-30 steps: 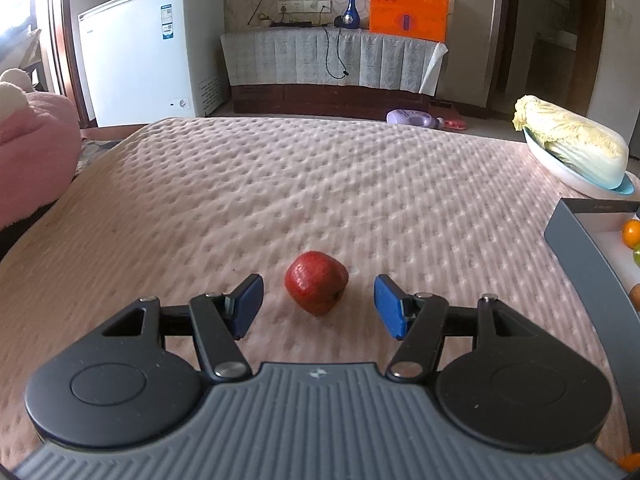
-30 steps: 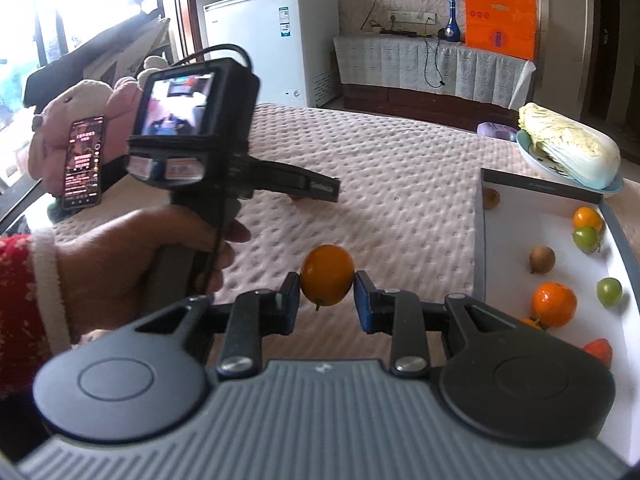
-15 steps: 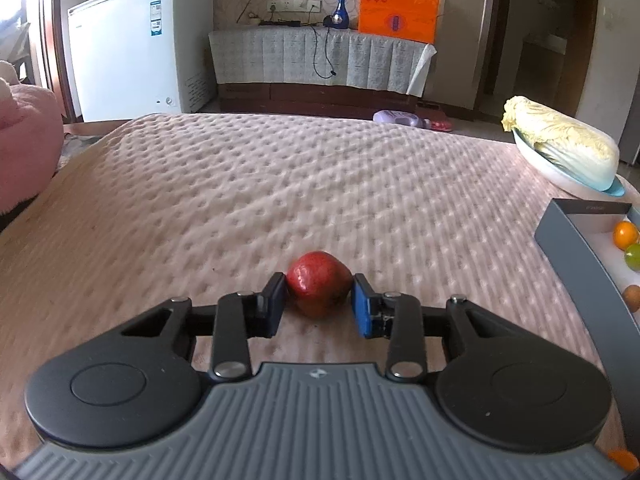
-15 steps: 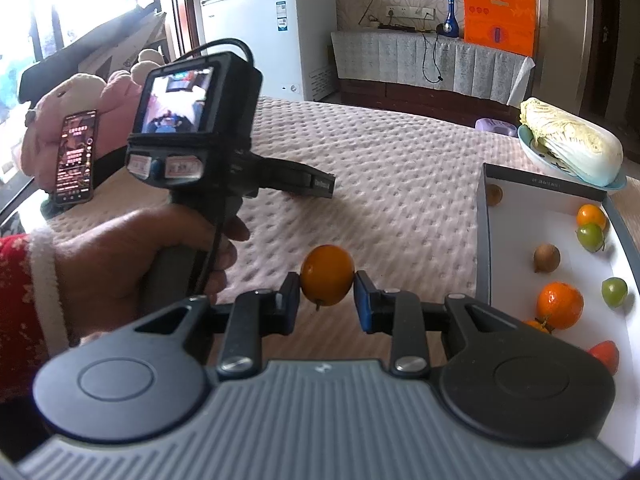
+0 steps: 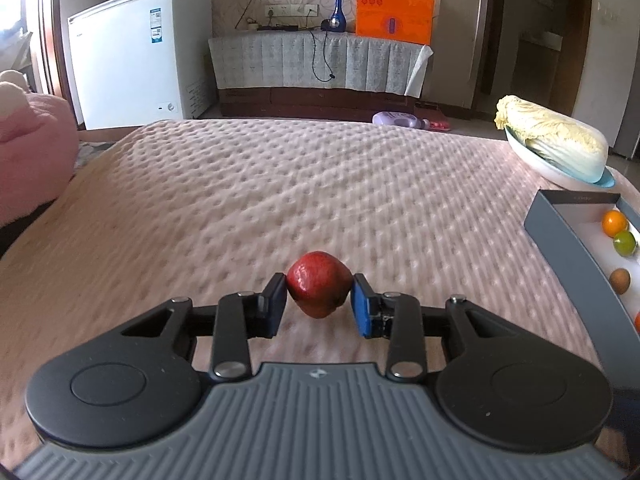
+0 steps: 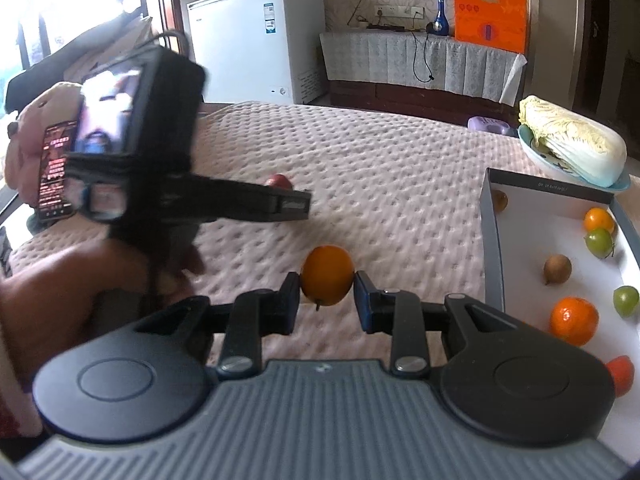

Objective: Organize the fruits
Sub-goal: 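Carry the red apple and the orange over the gray box with both grippers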

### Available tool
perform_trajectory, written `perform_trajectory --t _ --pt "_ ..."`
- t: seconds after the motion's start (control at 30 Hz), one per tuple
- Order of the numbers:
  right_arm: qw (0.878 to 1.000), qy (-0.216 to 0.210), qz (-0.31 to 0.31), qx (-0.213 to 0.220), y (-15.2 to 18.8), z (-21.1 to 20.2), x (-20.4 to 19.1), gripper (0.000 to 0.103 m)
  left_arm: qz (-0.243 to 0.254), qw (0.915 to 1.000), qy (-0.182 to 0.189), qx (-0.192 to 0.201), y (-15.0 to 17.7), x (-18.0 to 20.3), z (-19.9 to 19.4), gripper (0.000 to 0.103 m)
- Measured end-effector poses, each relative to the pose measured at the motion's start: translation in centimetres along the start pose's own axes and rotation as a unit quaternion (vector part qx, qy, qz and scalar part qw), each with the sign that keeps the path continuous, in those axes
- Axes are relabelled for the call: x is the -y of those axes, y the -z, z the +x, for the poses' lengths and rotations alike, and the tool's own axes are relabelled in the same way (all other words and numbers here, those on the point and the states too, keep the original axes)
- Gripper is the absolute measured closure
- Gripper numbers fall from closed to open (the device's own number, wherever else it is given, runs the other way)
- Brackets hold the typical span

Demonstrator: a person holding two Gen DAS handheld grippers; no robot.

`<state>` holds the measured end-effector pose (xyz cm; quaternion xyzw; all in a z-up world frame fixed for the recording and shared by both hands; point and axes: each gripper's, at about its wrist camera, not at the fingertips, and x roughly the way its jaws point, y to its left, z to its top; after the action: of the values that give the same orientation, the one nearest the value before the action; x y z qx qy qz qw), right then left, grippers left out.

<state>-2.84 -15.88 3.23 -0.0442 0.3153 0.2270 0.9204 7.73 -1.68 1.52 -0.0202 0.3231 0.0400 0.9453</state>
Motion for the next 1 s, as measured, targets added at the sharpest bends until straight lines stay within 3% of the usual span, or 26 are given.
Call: perform_trajectory --t 0.33,0.5,0.87,1.0 --pt "1.0 -0.004 0.005 -0.003 0.0 0.7 -0.2 0.071 0.007 0.9996 -0.028 0.005 1.3 -1.2 -5.1 0.063" --pt "1.0 -0.009 0.019 0.013 -0.2 -0.2 0.6 0.071 -0.013 0.9996 -0.02 0.015 2.1 -2.2 -9.0 0.063" --pt "1.0 -0.002 0.012 0.028 1.2 -4.7 0.9 0.071 -0.004 0.9997 0.0 0.025 4.2 0.0 -14.6 0.063" --pt "0.999 0.009 0.045 0.024 2.7 -6.6 1.6 0.071 0.011 0.9996 0.01 0.025 5.2 1.4 -16.0 0.063"
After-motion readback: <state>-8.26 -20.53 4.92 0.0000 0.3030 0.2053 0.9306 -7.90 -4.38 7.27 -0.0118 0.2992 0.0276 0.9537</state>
